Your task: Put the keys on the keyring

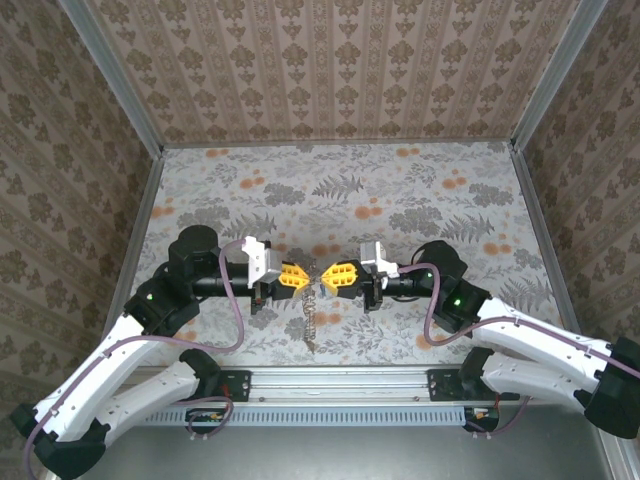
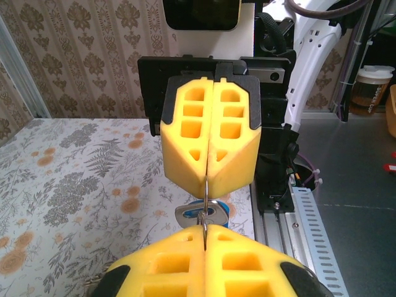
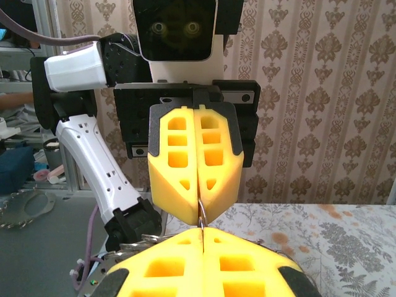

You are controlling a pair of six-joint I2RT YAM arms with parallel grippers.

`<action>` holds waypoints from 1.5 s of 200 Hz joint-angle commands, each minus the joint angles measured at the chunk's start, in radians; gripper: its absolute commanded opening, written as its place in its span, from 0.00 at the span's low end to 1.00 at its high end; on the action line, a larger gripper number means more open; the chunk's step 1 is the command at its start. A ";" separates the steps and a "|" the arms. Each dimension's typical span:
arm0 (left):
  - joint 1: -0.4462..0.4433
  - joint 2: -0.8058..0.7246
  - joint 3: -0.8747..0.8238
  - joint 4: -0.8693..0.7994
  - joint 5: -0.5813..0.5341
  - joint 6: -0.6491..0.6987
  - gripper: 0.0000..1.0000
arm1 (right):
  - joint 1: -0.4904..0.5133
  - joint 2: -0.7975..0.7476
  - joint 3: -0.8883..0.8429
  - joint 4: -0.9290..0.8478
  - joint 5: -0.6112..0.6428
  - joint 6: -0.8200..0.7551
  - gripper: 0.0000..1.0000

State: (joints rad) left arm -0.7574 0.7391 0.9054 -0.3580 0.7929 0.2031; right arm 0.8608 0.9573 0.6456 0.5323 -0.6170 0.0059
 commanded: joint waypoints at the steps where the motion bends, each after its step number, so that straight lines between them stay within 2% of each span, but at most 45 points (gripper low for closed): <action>1: 0.007 -0.015 0.005 0.039 0.037 -0.008 0.00 | 0.007 0.008 -0.004 0.043 0.007 -0.008 0.00; 228: 0.006 -0.017 0.007 0.033 0.040 -0.008 0.00 | 0.008 -0.024 -0.030 0.074 0.059 -0.015 0.00; 300: 0.006 -0.015 0.006 0.037 0.037 -0.008 0.00 | 0.010 -0.005 -0.034 0.106 0.015 0.000 0.00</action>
State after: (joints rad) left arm -0.7567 0.7391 0.9054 -0.3580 0.8005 0.2031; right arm 0.8654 0.9535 0.6250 0.5819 -0.5797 -0.0006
